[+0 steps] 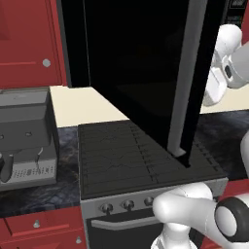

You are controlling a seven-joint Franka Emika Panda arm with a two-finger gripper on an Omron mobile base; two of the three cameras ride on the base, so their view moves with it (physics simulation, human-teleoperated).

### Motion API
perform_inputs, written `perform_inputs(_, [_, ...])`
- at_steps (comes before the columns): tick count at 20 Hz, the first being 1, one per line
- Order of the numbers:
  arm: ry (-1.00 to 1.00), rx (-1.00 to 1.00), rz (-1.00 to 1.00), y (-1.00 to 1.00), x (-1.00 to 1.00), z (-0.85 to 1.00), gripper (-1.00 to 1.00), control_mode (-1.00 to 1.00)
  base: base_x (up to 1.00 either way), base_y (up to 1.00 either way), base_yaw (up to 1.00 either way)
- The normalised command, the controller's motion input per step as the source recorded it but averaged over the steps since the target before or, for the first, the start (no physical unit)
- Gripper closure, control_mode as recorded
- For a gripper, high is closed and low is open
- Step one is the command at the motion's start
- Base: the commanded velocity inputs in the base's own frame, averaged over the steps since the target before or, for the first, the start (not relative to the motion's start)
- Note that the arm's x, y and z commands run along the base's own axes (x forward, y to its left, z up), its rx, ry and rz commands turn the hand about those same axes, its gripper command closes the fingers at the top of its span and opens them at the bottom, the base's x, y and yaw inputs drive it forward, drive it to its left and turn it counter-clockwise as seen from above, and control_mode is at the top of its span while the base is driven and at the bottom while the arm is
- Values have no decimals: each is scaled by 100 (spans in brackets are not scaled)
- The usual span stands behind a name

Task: Open the microwave door.

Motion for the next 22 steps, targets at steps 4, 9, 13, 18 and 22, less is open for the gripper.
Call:
perform_inputs(4, [0,0,9,100,-40,0,-100,-100,0,0,0])
perform_inputs(9, [0,-7,0,100,-1,-3,-100,-100,0,0,0])
perform_inputs(13, [-5,-22,-7,100,14,-4,-100,-100,0,0,0])
perform_inputs(18, [-7,-10,-11,57,16,-2,-100,-100,0,0,0])
perform_inputs(22, [0,0,0,0,0,0,-100,-100,0,0,0])
